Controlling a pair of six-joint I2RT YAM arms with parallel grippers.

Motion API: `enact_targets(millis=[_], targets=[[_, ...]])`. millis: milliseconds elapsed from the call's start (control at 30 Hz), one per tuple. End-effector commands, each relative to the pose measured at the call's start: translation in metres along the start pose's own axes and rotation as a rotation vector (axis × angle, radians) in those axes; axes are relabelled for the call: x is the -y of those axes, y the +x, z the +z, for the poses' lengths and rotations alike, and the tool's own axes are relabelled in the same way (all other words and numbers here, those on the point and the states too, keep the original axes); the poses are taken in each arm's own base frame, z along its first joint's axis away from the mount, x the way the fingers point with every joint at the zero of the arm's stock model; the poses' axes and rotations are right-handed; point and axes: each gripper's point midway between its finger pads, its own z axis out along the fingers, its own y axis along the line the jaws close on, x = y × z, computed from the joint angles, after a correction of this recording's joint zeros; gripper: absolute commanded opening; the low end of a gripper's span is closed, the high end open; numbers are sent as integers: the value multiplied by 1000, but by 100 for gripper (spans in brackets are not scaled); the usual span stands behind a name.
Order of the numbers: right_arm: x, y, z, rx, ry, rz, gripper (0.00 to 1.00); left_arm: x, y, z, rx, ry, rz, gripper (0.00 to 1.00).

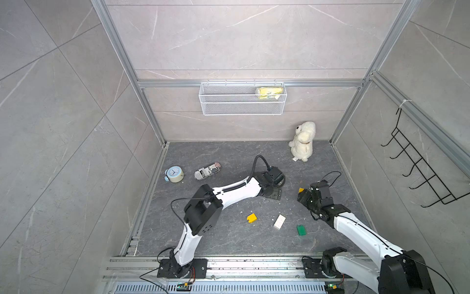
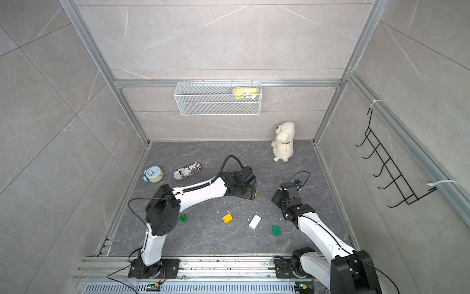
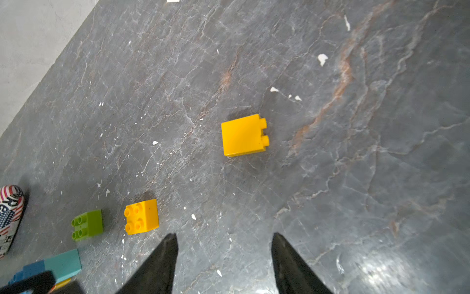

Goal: Assemble the letter h with lego
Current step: Pick up the lego brick from the center of the board.

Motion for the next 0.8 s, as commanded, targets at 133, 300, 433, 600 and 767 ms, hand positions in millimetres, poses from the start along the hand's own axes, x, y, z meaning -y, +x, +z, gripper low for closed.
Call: enact_targets(millis=[133, 300, 433, 600, 767], targets=[[1, 0, 4, 26, -24, 86, 60, 10, -17, 32, -89, -90, 7, 80], [-3, 5, 8, -2, -45, 97, 58, 9, -21, 46, -97, -124, -20, 75], [-5, 5, 9, -3, -53, 101, 58, 11, -15, 53, -117, -118, -37, 72], [-6, 6, 9, -7, -57, 101, 58, 9, -9, 53, -131, -131, -35, 67], [-6, 6, 10, -9, -56, 99, 56, 9, -4, 57, -147, -134, -28, 65]])
